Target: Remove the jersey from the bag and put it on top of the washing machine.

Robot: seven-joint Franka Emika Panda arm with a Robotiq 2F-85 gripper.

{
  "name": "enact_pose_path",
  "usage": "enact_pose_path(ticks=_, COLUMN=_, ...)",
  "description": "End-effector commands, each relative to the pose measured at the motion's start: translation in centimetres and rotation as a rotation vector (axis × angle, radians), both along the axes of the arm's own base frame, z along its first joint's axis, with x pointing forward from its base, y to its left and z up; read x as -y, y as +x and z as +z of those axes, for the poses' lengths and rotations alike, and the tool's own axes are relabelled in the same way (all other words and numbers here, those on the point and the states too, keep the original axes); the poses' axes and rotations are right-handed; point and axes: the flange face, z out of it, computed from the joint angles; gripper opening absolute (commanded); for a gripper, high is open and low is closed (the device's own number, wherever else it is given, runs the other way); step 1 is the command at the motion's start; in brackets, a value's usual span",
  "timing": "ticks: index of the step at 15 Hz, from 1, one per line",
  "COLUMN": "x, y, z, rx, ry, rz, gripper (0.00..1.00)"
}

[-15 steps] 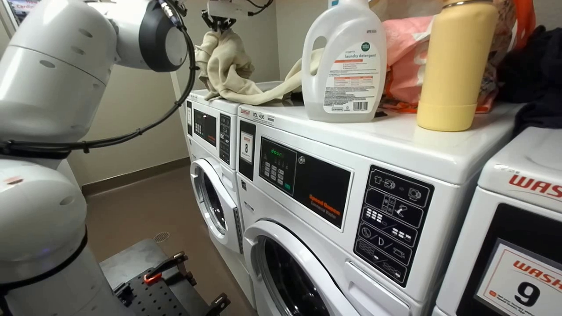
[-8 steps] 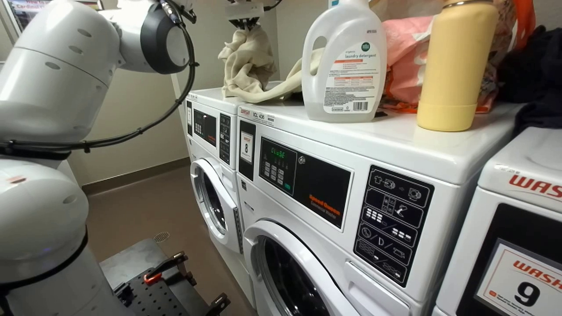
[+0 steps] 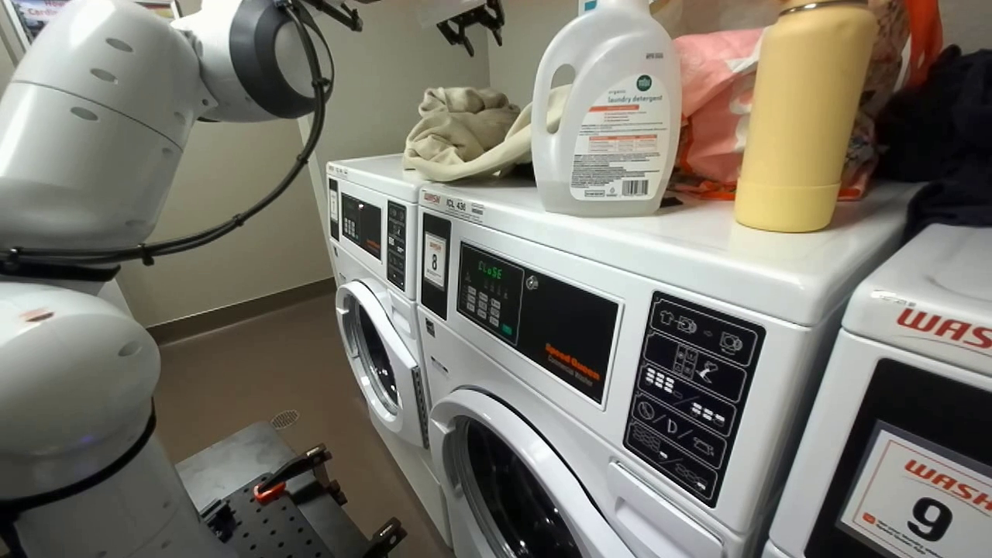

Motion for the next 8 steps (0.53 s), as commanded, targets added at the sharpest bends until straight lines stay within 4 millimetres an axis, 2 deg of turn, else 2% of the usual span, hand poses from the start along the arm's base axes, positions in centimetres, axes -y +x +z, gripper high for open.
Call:
enact_pose_path(ticks=1, x=4.5, y=-1.8, z=2.3, rx=-0.070, ry=-0.046, rz=-0.191, gripper=1.00)
enact_pose_path(ticks=5, x=10.8, y=-2.8, z=2.6, rx=-0.197, ry=-0.066, rz=-0.380, gripper=1.00)
enact_pose_path(ticks=8, x=14.9, y=-2.9, z=1.6, rx=-0.287, ry=-0.036, rz=-0.489, gripper=1.00)
